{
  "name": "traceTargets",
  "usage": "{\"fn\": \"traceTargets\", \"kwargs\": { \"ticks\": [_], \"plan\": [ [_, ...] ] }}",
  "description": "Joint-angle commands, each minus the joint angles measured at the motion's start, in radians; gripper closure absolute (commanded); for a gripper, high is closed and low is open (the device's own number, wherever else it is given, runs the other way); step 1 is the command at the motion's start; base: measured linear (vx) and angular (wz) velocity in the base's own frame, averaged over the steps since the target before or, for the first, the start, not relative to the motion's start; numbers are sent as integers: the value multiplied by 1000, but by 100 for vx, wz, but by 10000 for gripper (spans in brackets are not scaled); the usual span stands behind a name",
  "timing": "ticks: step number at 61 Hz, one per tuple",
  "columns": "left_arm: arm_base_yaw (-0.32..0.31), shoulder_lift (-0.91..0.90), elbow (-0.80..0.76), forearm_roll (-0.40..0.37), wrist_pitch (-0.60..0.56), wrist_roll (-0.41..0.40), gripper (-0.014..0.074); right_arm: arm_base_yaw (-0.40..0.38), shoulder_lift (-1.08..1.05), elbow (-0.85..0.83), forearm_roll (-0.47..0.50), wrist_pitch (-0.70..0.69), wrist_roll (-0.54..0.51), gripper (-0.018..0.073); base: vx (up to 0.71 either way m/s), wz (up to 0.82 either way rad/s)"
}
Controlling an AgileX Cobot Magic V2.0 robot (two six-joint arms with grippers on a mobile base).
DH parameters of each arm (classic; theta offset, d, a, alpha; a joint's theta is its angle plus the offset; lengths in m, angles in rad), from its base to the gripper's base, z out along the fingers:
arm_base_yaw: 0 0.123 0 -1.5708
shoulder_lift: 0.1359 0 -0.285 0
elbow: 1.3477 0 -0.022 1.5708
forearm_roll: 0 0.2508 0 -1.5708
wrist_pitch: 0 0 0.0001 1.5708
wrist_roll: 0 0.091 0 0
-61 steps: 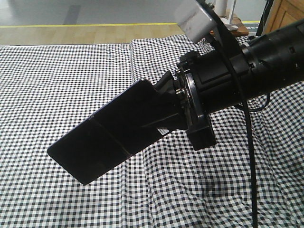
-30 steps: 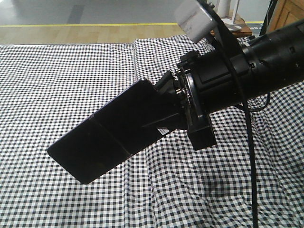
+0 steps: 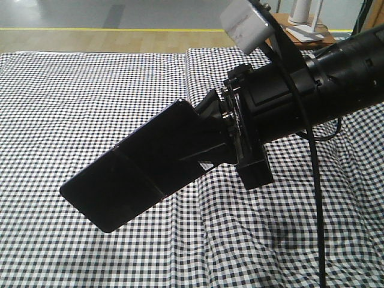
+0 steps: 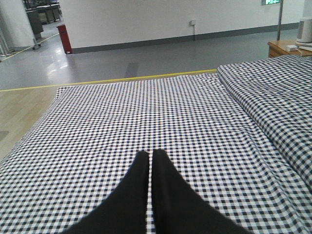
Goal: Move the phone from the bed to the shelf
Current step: 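Hold the phone raised in the right gripper while the base turns away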
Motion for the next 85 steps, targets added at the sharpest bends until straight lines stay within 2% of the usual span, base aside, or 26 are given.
{"fn": "traceTargets", "kwargs": {
  "ticks": [1, 29, 85],
  "plan": [
    [-2, -13, -22, -9, -72, -6, 595, -2, -35, -28, 87, 51, -2, 562, -4, 16],
    [-2, -13, -22, -9, -72, -6, 595, -2, -35, -28, 87, 51, -2, 562, -7, 34],
    [-2, -13, -22, -9, -72, -6, 595, -2, -35, -28, 87, 51, -2, 562, -14, 57]
  ]
}}
